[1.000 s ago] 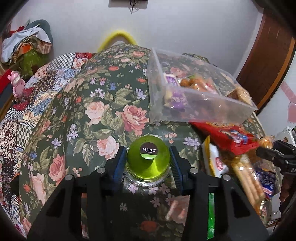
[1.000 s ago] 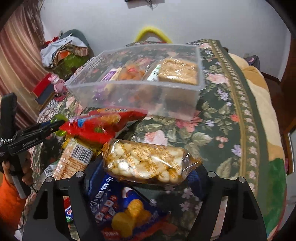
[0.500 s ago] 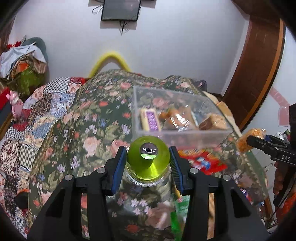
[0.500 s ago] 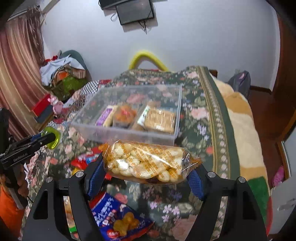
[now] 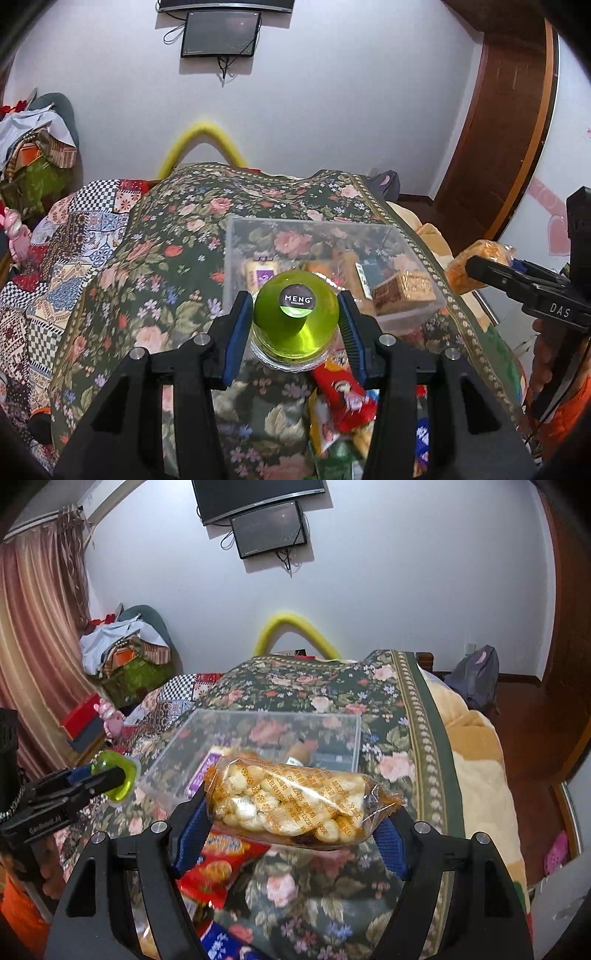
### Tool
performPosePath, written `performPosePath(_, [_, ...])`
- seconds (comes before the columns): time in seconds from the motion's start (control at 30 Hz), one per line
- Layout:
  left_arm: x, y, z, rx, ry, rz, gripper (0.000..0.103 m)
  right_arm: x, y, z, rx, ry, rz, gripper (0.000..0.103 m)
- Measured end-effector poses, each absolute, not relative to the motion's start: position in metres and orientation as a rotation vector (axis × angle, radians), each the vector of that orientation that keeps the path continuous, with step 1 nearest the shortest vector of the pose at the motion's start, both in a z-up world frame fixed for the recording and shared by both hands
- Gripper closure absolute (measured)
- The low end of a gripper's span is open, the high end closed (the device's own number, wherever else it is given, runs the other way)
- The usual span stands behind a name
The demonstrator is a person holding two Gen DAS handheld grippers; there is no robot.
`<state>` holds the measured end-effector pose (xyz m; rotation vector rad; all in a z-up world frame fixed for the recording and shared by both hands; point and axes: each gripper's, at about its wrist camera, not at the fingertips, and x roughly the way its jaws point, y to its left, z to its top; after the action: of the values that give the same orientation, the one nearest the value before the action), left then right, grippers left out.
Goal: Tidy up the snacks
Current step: 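Place green-lidded jar into clear box with left tool while right tool drops puff bag in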
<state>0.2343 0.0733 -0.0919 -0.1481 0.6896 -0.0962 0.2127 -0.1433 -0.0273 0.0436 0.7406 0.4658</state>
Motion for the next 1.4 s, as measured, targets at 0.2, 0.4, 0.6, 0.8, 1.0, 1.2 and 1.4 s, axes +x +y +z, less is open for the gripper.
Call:
performPosePath(0.2, [0.260,0.069,-0.103,-0.160,0.720,-0.100,0.057,0.233,-0.135,-0.029,0.042,0.736,0.460,0.029])
performPosePath(0.4, [0.284,0.062,-0.116,-0.153,0.752,-0.107,0.057,0.255,-0.128,-0.038,0.046,0.755,0.448,0.029])
performPosePath(0.6, [0.302,0.056,-0.131,-0.147,0.785,-0.113,0.057,0.276,-0.122,-0.052,0.031,0.787,0.427,0.029])
performPosePath(0.8, [0.312,0.051,-0.145,-0.135,0.814,-0.120,0.057,0.289,-0.116,-0.066,-0.002,0.820,0.412,0.029])
performPosePath(1.0, [0.319,0.052,-0.158,-0.142,0.854,-0.105,0.056,0.298,-0.111,-0.081,-0.019,0.860,0.415,0.029])
performPosePath(1.2, [0.316,0.048,-0.158,-0.111,0.865,-0.111,0.056,0.295,-0.106,-0.087,-0.041,0.900,0.428,0.028])
performPosePath(1.4, [0.305,0.050,-0.141,-0.126,0.834,-0.113,0.052,0.283,-0.108,-0.077,-0.062,0.885,0.423,0.023])
